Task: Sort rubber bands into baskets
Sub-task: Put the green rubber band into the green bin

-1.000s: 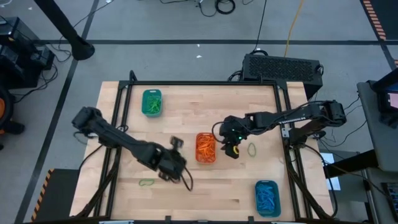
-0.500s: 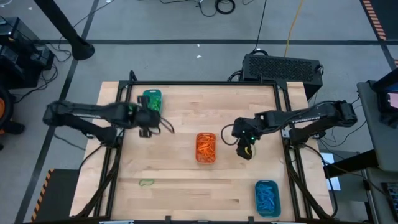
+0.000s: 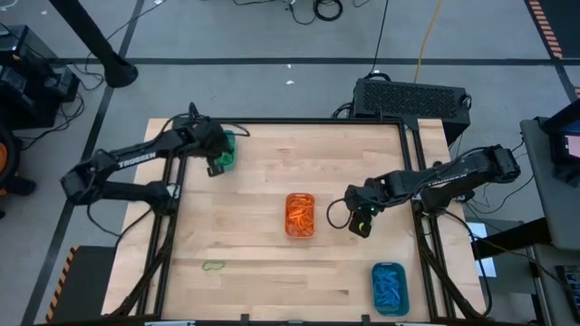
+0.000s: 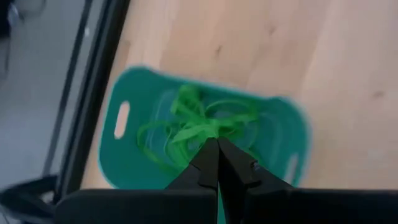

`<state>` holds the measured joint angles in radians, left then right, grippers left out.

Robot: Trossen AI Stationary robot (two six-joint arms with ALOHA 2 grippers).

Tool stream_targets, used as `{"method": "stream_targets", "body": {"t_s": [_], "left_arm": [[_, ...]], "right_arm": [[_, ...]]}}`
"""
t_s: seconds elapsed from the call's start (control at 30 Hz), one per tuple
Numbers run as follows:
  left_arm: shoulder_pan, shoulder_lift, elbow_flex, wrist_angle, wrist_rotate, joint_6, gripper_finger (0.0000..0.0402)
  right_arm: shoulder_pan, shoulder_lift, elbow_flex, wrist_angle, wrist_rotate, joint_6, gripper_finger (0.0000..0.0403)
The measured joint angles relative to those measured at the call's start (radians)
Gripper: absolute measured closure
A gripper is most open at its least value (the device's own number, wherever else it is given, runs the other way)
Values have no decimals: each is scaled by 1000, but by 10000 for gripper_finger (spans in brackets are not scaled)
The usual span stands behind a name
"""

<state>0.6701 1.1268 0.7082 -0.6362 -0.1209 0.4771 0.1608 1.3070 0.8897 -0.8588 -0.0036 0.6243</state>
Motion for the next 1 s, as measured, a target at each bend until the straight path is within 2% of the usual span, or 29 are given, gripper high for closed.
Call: {"method": "stream_targets", "body": {"t_s": [0.17,0.4,0.77,1.0], "left_arm": [[59,95,0,3,5,0,393],[64,185,0,6,5,-26,364],[61,167,6,25,15,-125,251],[61,150,38,-37,39,-128,230]], "right_arm": [[19,0,-47,4,10,7,252],[19,0,-119,21,10,70,252],[40,0,-197,63,8,128,252],[66,0,-246,203,1,180,252]]}}
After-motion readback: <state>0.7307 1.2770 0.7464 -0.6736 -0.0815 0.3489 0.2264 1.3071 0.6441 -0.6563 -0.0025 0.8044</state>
